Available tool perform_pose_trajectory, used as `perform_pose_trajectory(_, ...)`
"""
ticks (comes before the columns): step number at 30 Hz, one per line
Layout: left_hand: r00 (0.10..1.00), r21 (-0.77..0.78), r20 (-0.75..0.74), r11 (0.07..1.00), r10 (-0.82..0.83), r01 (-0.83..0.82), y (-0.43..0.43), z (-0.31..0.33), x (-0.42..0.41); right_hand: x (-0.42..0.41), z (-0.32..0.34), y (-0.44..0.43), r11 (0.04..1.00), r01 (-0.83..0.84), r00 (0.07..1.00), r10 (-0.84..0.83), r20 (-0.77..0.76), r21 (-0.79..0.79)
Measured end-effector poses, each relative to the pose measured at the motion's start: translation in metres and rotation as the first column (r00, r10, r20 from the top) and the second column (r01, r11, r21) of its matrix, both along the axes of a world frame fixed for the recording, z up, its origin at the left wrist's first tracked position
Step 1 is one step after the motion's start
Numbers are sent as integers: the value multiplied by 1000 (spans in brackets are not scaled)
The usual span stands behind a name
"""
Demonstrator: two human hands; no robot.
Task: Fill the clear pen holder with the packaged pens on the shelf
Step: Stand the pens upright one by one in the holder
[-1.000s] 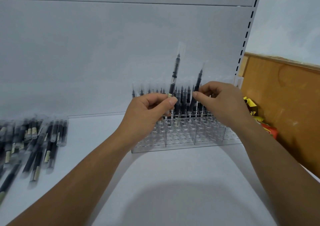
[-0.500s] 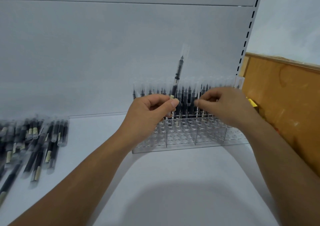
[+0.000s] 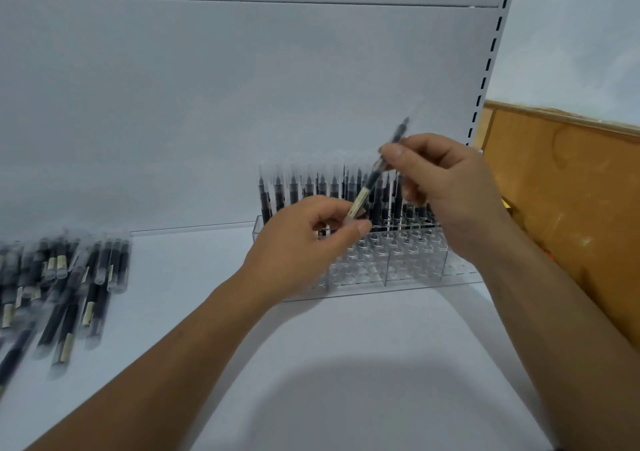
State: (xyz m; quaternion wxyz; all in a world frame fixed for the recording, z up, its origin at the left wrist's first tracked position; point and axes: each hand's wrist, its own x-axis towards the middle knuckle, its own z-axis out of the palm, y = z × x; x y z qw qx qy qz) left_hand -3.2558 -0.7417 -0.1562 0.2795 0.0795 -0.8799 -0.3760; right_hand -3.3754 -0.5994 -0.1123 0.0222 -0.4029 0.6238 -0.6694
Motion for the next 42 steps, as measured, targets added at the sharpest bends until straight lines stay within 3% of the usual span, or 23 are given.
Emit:
perform_pose_trajectory(3,988,-441,122,897,90,-27,6,-2,2,-12,4,7,980,157,987,-152,47,-124)
perform_pose_trajectory(7,985,-572,158,819,75,29,7,-3,2,-28,-4,7,916,401,896,-393,-207,-5)
perform_pose_trajectory(12,988,-599,135,800,68,26,5,-5,2,-34,-13,2,873,468,851,-405,-335,134)
perform_pose_trajectory(25,989,-616,123,788,80,13,4,-7,0,-34,-15,-1,872,471,840,-399,-368,129)
perform_pose_trajectory(28,989,-615,125,788,78,15,3,-7,-1,-36,-18,-1,850,466,843,-342,-414,247)
perform_pose_trajectory(32,988,-618,127,786,82,14,3,-8,-2,-37,-24,-3,725,417,885,-187,-426,549)
perform_pose_trajectory(42,986,-650,153,758,68,49,7,-2,0,-33,-24,-2,721,405,892,-178,-415,562)
